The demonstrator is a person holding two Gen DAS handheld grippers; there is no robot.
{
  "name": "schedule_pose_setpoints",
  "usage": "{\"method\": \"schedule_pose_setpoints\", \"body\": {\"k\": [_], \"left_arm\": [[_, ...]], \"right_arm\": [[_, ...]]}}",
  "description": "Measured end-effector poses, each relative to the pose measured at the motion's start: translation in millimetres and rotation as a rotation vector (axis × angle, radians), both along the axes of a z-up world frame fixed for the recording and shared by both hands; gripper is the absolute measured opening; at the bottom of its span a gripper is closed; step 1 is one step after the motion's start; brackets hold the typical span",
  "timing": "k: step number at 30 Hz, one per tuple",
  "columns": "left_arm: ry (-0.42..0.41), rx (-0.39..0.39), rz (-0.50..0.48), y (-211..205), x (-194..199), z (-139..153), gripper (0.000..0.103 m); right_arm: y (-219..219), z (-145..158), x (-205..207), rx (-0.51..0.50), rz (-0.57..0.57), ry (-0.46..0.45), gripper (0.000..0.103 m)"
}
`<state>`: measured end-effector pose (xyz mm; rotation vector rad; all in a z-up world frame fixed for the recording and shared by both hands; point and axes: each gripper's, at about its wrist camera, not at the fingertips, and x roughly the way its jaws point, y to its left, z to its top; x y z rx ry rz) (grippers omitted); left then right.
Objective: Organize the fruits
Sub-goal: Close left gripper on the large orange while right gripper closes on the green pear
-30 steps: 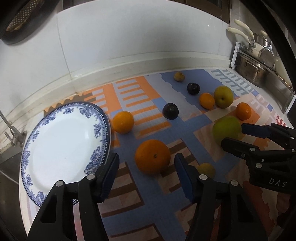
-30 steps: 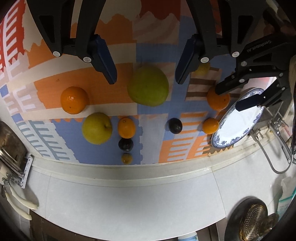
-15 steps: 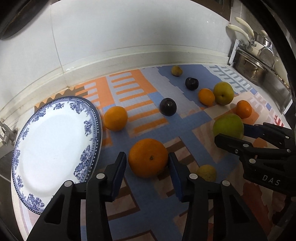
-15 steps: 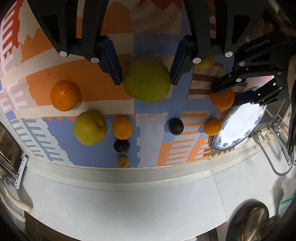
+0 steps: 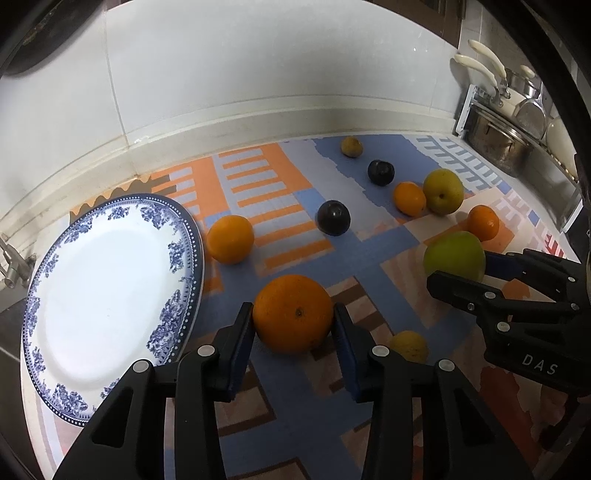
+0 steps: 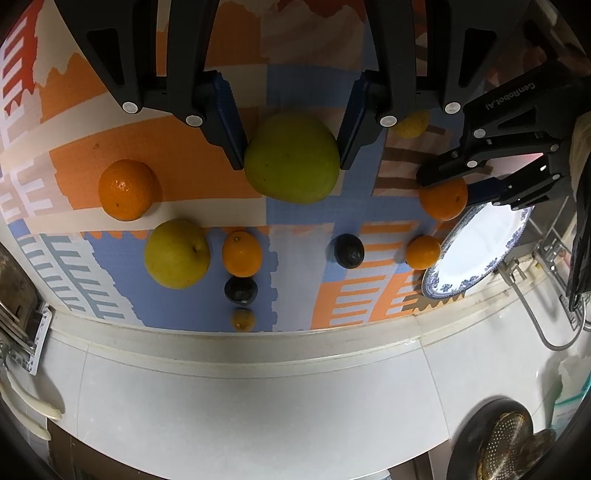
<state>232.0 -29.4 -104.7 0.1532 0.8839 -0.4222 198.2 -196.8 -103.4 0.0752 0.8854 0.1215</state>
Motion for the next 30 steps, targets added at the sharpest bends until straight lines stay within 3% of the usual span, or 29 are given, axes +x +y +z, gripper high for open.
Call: {"method": "schedule_pose_setpoints", "body": {"k": [13, 30], "left_arm": [[-0.076, -0.049, 0.075, 25.3, -18.5, 31.2, 0.041], [-0.168, -0.059, 0.273, 93.8, -36.0, 57.7, 0.041]], "right_arm": [[22.8, 29.5, -5.6, -0.018, 0.078, -0.068, 0.05], [88.3, 73.7, 10.5, 0.022, 0.274, -0.173, 0.05]]}}
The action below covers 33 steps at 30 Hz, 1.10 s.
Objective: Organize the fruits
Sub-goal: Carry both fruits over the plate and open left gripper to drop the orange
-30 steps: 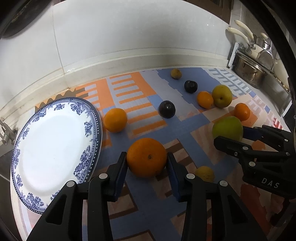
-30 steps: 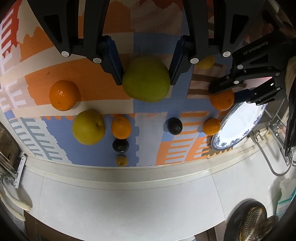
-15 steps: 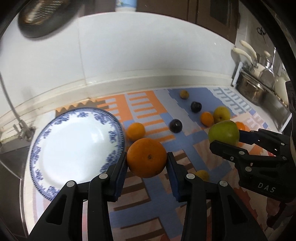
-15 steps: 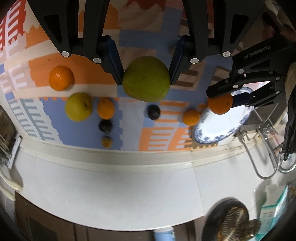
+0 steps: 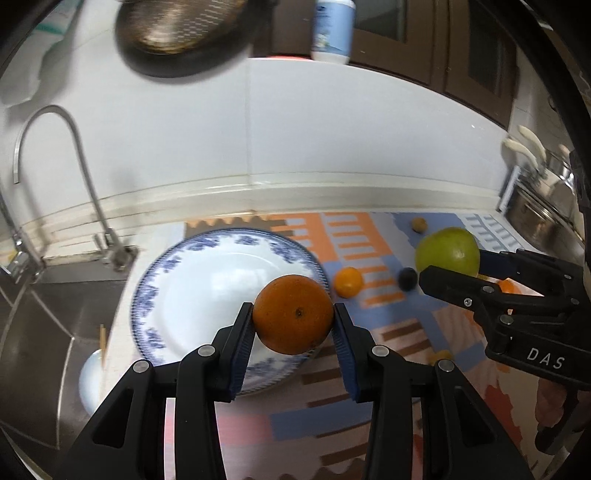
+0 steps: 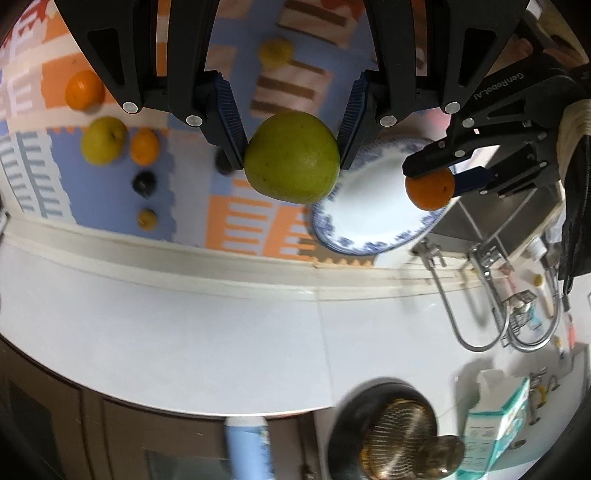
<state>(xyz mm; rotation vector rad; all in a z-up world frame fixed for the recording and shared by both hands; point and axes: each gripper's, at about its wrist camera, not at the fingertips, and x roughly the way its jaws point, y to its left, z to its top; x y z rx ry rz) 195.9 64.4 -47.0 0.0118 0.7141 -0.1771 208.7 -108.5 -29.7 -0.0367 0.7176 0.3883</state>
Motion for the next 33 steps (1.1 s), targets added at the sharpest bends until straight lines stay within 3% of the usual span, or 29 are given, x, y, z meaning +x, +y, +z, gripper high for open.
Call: {"method": "schedule_pose_setpoints", "body": {"k": [15, 33], "left_arm": [[0.036, 0.048, 0.153, 54.2, 19.7, -16.6, 0.041], [0.154, 0.081, 0.157, 70.2, 44.8, -60.3, 0.041]], "right_arm": [[67.5, -13.0, 48.0, -0.003, 0.176, 0.076, 0.05], [111.5, -62.7, 88.5, -0.104, 0.266, 0.221, 0.05]]}}
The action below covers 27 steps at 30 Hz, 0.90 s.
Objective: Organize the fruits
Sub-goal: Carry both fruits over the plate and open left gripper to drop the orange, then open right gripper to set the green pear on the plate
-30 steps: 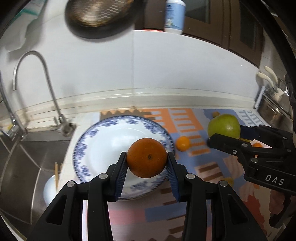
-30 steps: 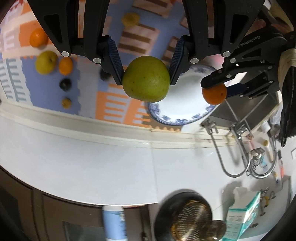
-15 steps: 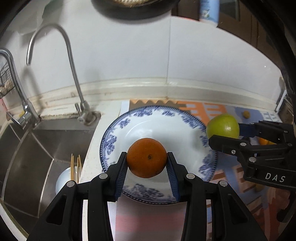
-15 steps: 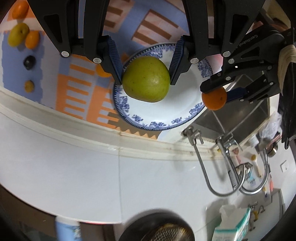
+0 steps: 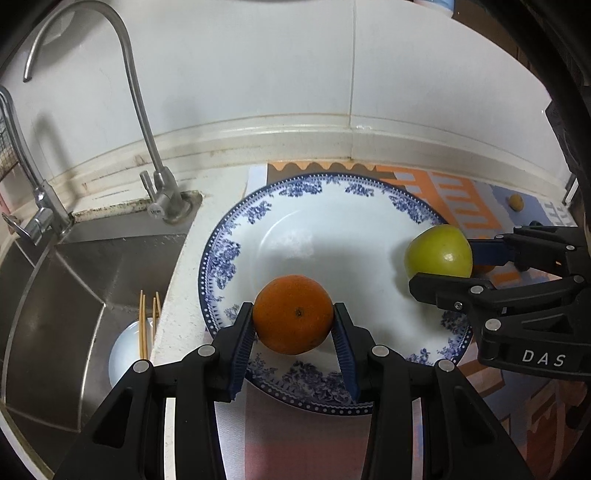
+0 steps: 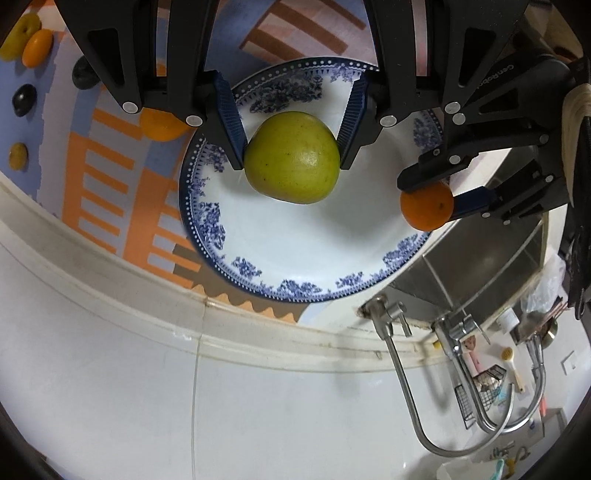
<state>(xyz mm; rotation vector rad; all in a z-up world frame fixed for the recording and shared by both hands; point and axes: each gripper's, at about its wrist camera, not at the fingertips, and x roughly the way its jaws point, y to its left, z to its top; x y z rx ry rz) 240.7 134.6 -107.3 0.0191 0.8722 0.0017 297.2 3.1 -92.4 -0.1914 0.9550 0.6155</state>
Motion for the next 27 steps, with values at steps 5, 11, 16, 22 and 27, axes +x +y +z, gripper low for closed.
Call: {"method": "schedule_pose_setpoints", "body": {"k": [5, 11, 16, 22, 27], "left_arm": [[0.013, 0.0, -0.01, -2.1, 2.0, -4.4, 0.041], [0.015, 0.002, -0.013, -3.4, 2.6, -6.0, 0.049], [-0.028, 0.009, 0.007, -1.6, -6.0, 9.5, 0.063], [-0.086, 0.0, 0.007, -8.4, -26.1, 36.8, 0.069], [-0.141, 0.001, -0.001, -20.8, -46.8, 59.2, 0.072]], "right_arm": [[0.9, -7.4, 1.1, -0.009, 0.0, 0.021, 0.051], [0.6, -8.4, -0.3, -0.003, -0.004, 0.024, 0.051], [-2.7, 2.8, -6.1, 0.002, -0.017, -0.019, 0.057], [-18.4, 33.5, -29.4, 0.032, -0.054, -0.11, 0.062], [-36.0, 56.4, -53.2, 0.046, -0.088, -0.179, 0.064]]}}
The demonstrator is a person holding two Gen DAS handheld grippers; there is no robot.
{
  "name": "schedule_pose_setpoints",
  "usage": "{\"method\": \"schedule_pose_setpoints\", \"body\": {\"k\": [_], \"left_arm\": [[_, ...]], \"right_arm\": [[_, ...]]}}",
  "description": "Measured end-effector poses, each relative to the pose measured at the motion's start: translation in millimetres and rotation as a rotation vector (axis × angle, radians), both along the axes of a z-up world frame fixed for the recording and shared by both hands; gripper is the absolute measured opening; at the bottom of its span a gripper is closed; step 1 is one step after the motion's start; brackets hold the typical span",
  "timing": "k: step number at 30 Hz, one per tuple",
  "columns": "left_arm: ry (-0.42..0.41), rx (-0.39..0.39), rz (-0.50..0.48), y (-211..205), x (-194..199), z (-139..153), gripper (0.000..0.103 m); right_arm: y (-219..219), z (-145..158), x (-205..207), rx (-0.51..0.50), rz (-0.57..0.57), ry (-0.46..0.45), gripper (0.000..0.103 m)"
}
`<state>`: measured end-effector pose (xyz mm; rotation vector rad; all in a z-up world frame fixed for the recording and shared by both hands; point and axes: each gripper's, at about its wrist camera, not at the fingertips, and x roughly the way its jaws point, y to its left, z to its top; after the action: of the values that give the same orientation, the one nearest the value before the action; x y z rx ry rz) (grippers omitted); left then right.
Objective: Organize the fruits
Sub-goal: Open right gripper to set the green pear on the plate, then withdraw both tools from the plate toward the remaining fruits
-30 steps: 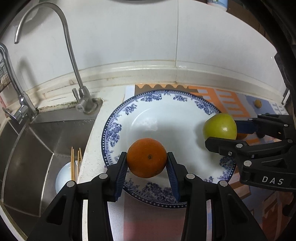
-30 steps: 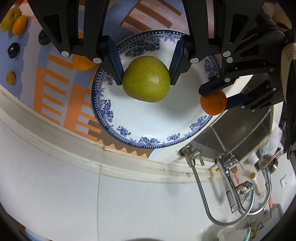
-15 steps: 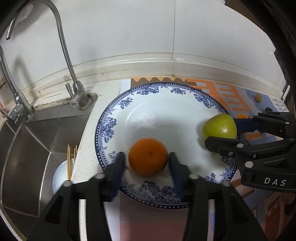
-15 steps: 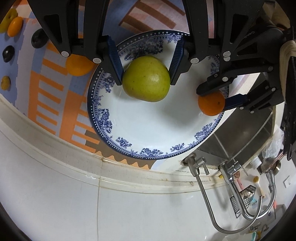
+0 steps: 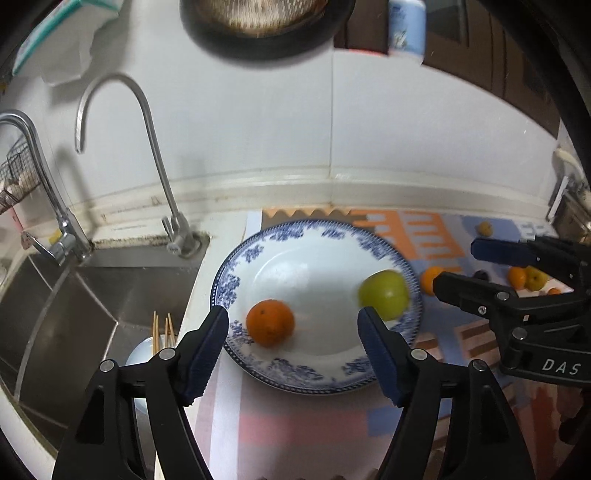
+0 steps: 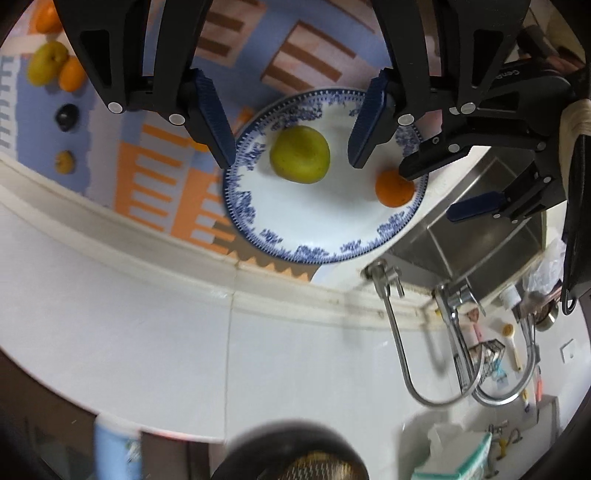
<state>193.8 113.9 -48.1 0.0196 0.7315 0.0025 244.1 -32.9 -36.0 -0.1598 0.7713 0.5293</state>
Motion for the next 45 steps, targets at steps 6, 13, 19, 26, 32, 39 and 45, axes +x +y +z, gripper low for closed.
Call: {"method": "schedule_pose_setpoints", "body": {"k": [6, 13, 19, 26, 32, 39, 45], "left_arm": [[-0.059, 0.006, -0.011, -14.9, -21.2, 24.0, 0.08], [-0.114, 0.0, -0.055, -38.4, -44.6, 44.8, 0.086], [-0.145, 0.003, -0.091, -61.8, -63.8, 57.9, 0.09], [-0.16, 0.0, -0.132, -88.2, -77.9, 61.9, 0.094], [-0.148, -0.009, -0.149, -110.3, -86.6, 58.5, 0.094], [-0.131, -0.008, -0.13, -132.7, -95.7, 53.1, 0.094], [-0.097, -0.013, -0.09, -153.6, -99.3, 43.0, 0.094]], "right_arm": [[-28.4, 20.1, -25.1, 0.026, -0.067, -0.054, 0.071], [-58.4, 38.7, -53.6, 0.033, -0.146, -0.115, 0.077], [-90.3, 54.0, -77.1, 0.035, -0.197, -0.171, 0.081], [-119.4, 62.0, -97.8, 0.028, -0.265, -0.211, 0.083], [-144.3, 62.7, -111.8, 0.018, -0.303, -0.216, 0.083], [-169.5, 59.7, -119.3, -0.007, -0.312, -0.216, 0.083], [-191.1, 53.3, -118.9, -0.024, -0.304, -0.211, 0.083]]}}
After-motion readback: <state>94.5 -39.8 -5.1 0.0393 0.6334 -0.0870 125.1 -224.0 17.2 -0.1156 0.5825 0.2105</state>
